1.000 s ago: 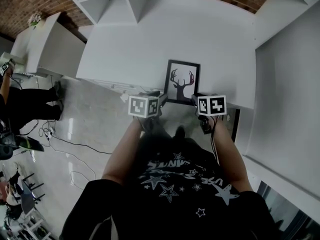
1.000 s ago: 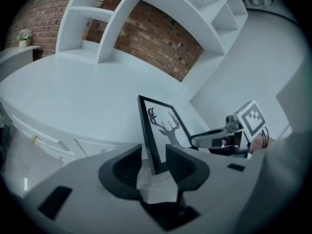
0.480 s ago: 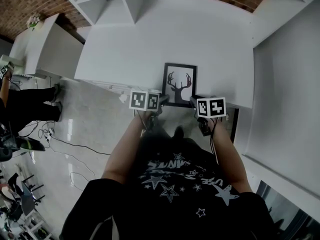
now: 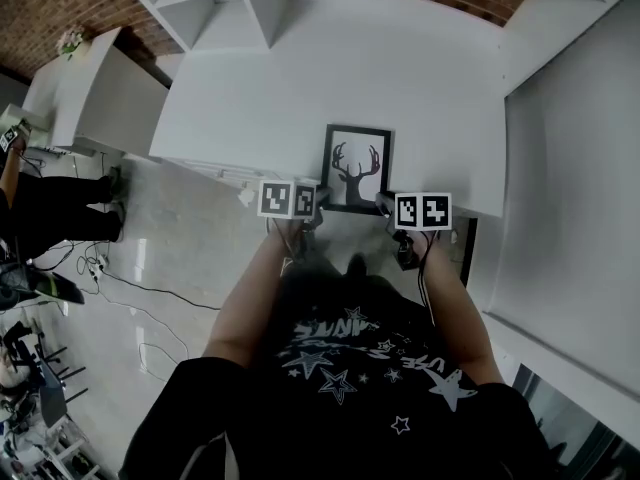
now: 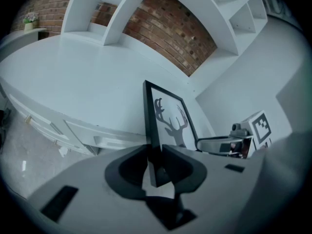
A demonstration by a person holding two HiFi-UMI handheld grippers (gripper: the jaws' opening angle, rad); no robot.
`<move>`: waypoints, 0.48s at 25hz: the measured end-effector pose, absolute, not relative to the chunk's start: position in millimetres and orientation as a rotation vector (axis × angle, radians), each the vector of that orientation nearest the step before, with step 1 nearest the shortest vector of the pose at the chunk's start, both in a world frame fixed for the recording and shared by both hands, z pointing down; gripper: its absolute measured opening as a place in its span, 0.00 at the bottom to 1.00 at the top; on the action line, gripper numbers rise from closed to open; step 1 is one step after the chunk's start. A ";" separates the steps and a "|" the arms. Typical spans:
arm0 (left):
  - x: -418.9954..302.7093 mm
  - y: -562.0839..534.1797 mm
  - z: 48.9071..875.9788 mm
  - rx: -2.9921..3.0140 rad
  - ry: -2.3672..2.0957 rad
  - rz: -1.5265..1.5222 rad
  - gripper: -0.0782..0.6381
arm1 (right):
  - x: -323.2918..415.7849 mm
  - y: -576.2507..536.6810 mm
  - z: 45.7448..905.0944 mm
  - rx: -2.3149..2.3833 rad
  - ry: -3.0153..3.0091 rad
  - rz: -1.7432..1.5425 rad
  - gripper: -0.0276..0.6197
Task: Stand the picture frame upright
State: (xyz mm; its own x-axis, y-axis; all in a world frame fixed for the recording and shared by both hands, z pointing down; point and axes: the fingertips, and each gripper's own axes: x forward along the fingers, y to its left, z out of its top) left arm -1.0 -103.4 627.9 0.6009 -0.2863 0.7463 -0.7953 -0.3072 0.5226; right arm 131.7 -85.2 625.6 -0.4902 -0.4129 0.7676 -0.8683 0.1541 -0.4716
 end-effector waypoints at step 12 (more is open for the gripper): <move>5.5 -92.0 627.1 1.853 -0.953 0.684 0.24 | 138.7 -87.6 623.6 1.167 -2.028 1.216 0.19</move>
State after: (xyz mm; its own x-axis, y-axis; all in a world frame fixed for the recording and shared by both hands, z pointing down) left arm 5.5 -92.0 627.1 0.5471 -0.3276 0.7703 -0.8346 -0.2842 0.4719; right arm 138.7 -87.6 623.6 -0.5084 -0.4152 0.7544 -0.8611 0.2340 -0.4514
